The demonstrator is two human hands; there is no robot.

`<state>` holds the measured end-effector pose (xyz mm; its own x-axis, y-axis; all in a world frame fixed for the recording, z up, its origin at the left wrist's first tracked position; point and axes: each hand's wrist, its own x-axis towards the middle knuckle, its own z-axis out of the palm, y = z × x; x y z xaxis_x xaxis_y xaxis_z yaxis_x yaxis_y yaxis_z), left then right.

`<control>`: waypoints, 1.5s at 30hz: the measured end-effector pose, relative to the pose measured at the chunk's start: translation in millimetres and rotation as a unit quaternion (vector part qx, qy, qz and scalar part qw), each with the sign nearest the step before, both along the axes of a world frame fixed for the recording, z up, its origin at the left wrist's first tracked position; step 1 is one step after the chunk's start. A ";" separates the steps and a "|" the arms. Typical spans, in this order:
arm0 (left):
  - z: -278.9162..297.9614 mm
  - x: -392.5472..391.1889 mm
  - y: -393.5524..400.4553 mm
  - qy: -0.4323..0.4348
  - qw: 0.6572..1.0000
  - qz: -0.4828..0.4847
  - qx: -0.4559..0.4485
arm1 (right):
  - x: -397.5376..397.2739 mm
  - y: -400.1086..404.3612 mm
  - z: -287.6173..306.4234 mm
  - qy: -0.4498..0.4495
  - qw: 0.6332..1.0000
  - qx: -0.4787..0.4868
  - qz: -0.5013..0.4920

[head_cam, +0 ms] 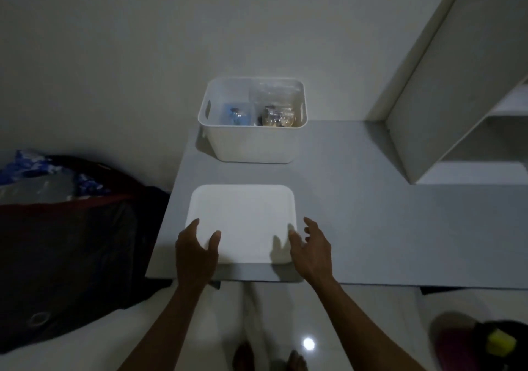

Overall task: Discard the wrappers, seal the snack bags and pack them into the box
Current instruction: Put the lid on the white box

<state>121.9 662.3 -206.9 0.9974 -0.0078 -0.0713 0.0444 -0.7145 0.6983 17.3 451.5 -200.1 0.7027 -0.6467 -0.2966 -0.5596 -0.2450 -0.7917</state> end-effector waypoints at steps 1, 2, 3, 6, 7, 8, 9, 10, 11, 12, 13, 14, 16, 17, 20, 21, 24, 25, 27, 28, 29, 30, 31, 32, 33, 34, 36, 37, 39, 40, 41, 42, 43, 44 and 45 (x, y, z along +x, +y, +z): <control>-9.0 5.0 5.5 0.009 1.000 -0.002 0.019 | 1.5 3.3 -7.2 0.008 1.000 -0.005 0.000; -18.8 10.5 11.4 0.018 0.999 -0.004 0.036 | 4.1 6.1 -14.4 0.015 1.000 -0.010 0.000; -28.1 16.0 16.3 0.030 0.998 -0.004 0.051 | 7.9 8.5 -21.4 0.022 1.000 -0.016 0.001; -53.2 33.5 26.9 0.072 0.993 -0.001 0.091 | 21.8 12.7 -45.1 0.037 0.999 -0.019 -0.011; -60.8 39.6 29.3 0.079 0.992 -0.003 0.099 | 26.5 13.9 -52.3 0.039 0.999 -0.020 -0.016; -67.4 44.6 31.2 0.084 0.991 -0.006 0.107 | 30.9 15.1 -60.1 0.041 0.999 -0.022 -0.024; -72.9 48.7 32.6 0.091 0.989 -0.008 0.114 | 34.7 16.4 -66.4 0.044 0.998 -0.025 -0.034; -77.5 51.8 33.5 0.096 0.988 -0.012 0.123 | 38.5 17.5 -71.6 0.045 0.998 -0.028 -0.046; -81.5 54.1 33.5 0.095 0.987 -0.017 0.131 | 41.5 19.0 -75.0 0.046 0.997 -0.032 -0.055; -84.1 55.7 33.6 0.088 0.987 -0.024 0.134 | 43.8 20.4 -77.9 0.045 0.996 -0.036 -0.062; -85.7 56.6 32.6 0.077 0.988 -0.029 0.132 | 45.3 22.1 -79.7 0.045 0.996 -0.038 -0.067; -87.8 56.5 31.9 0.065 0.990 -0.031 0.125 | 46.2 23.4 -82.0 0.043 0.996 -0.041 -0.072; -89.0 56.8 30.1 0.052 0.992 -0.024 0.115 | 47.3 24.9 -84.4 0.034 0.995 -0.040 -0.083; -90.3 57.8 30.6 0.051 0.993 -0.020 0.107 | 47.1 25.0 -85.7 0.026 0.995 -0.033 -0.091; -90.7 59.9 33.9 0.068 0.996 0.002 0.051 | 45.8 23.1 -84.6 0.001 0.992 0.017 -0.128; -88.7 60.4 35.1 0.071 0.997 0.013 0.035 | 45.0 22.5 -82.2 -0.006 0.990 0.034 -0.140; -76.5 55.8 37.0 0.069 0.997 0.030 0.007 | 40.6 23.8 -71.8 -0.018 0.986 0.049 -0.155; -68.8 51.7 36.3 0.070 0.997 0.036 -0.001 | 38.6 25.8 -66.3 -0.017 0.987 0.048 -0.155; -54.6 43.2 36.7 0.067 0.997 0.042 -0.007 | 34.3 29.7 -55.4 -0.016 0.988 0.034 -0.152; -45.3 39.1 37.9 0.061 0.997 0.039 -0.009 | 31.8 31.5 -46.9 -0.018 0.988 0.027 -0.153; -33.6 35.1 40.0 0.059 0.997 0.038 -0.012 | 28.7 33.2 -35.6 -0.023 0.987 0.026 -0.157; -22.2 31.1 41.5 0.057 0.998 0.038 -0.015 | 25.6 34.6 -24.3 -0.029 0.985 0.032 -0.164; -9.1 27.3 42.6 0.054 0.998 0.038 -0.021 | 22.5 35.7 -10.7 -0.037 0.984 0.035 -0.173; 4.5 23.4 43.4 0.047 0.998 0.034 -0.029 | 19.9 36.6 2.8 -0.043 0.982 0.033 -0.181; 18.2 19.5 43.8 0.027 0.999 0.026 -0.036 | 17.6 37.6 17.8 -0.050 0.981 0.027 -0.187; 31.6 17.0 43.7 0.002 0.999 0.022 -0.047 | 15.9 37.9 32.9 -0.059 0.979 0.019 -0.193; 55.9 18.7 42.0 -0.031 0.997 0.014 -0.072 | 15.6 35.5 62.5 -0.079 0.978 0.002 -0.193; 66.8 24.2 41.1 -0.032 0.997 0.004 -0.075 | 16.7 34.0 76.5 -0.082 0.979 -0.001 -0.187; 88.6 39.3 36.0 -0.046 0.996 -0.018 -0.075 | 22.6 29.1 99.8 -0.090 0.982 -0.006 -0.168; 99.2 47.7 32.6 -0.059 0.995 -0.026 -0.080 | 26.4 26.8 111.0 -0.098 0.982 -0.012 -0.161; 110.7 55.4 27.9 -0.069 0.994 -0.031 -0.084 | 30.4 23.5 120.7 -0.106 0.982 -0.021 -0.157; 122.2 63.0 23.1 -0.076 0.993 -0.037 -0.084 | 35.3 21.4 131.7 -0.118 0.980 -0.037 -0.153; 132.5 70.3 18.1 -0.079 0.993 -0.046 -0.080 | 40.0 17.3 139.2 -0.125 0.979 -0.053 -0.149; 141.6 77.1 13.8 -0.077 0.993 -0.052 -0.076 | 44.6 14.9 148.4 -0.128 0.978 -0.074 -0.146; 148.4 84.2 9.5 -0.074 0.993 -0.058 -0.074 | 49.9 10.3 154.4 -0.128 0.977 -0.096 -0.142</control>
<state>206.1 671.8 -58.5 0.9888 -0.1220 0.0861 -0.1424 -0.5975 0.7891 67.2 461.9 -45.7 0.5225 -0.8526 0.0122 -0.4159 -0.2673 -0.8693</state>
